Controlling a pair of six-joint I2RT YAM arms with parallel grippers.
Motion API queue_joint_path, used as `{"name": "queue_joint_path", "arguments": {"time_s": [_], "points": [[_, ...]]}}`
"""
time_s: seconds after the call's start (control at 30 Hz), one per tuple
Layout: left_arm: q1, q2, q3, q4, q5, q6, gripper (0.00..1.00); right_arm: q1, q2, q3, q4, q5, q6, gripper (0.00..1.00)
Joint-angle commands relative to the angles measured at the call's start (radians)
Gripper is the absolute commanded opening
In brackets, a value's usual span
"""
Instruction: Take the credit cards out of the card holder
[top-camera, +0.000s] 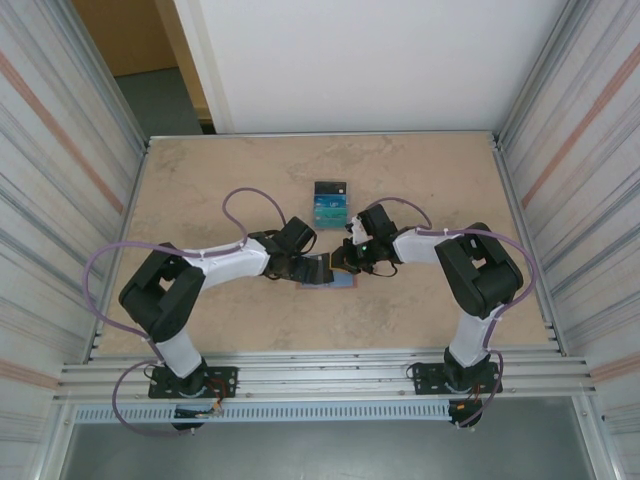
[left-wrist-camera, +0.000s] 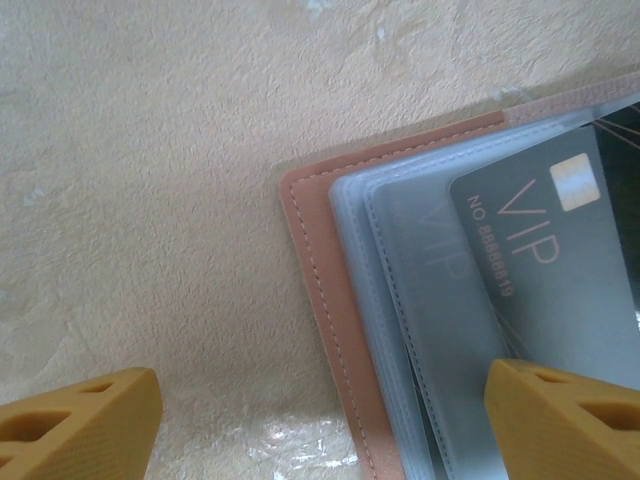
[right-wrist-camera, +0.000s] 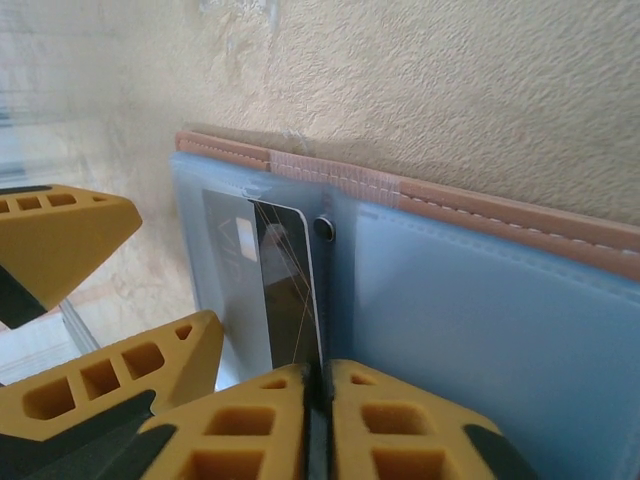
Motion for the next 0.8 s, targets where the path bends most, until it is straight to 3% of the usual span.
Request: {"name": "queue_joint_path", "arguments": {"time_s": [0.0,0.4,0.77], "points": [[0.009,0.026,0.016,-0.014,0.0,0.017,0.85,-0.007,-0.019,-0.025,0.026,-0.017,0.019,0.18],[0.009,0.042,0.002,-0.017,0.016,0.013,0.85,-0.007,0.039,-0.029,0.108,-0.072,0.055,0.21],[0.009,0.038,-0.004,-0.018,0.017,0.011,0.85,-0.013,0.056,-0.028,0.123,-0.082,0.058,0.12]]}}
